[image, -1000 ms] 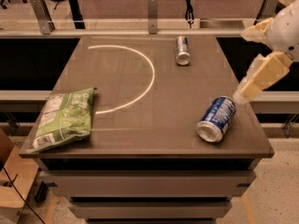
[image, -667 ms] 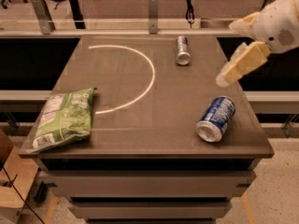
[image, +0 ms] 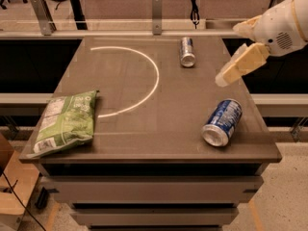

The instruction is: Pick redbull can

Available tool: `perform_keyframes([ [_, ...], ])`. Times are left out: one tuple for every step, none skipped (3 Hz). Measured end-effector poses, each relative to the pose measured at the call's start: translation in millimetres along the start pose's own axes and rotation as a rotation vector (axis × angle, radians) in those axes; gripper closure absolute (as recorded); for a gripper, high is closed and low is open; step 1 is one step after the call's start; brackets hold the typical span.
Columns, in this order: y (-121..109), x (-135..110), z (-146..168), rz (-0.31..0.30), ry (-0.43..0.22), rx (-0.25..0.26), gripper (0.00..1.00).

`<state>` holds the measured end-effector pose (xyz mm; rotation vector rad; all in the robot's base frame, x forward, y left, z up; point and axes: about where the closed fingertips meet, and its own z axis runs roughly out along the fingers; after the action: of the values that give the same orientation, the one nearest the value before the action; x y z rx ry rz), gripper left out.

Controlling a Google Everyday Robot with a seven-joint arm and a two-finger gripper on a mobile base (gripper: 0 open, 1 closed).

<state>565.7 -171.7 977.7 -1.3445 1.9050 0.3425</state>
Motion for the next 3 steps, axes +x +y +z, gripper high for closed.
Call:
perform_keyframes([
  [-29,-10,33,0.064,-0.089,0.036,0.00],
  [-67,-12,66,0.128,-0.147,0.085,0.00],
  [-104,-3,106,0.209,-0.159,0.129,0.00],
])
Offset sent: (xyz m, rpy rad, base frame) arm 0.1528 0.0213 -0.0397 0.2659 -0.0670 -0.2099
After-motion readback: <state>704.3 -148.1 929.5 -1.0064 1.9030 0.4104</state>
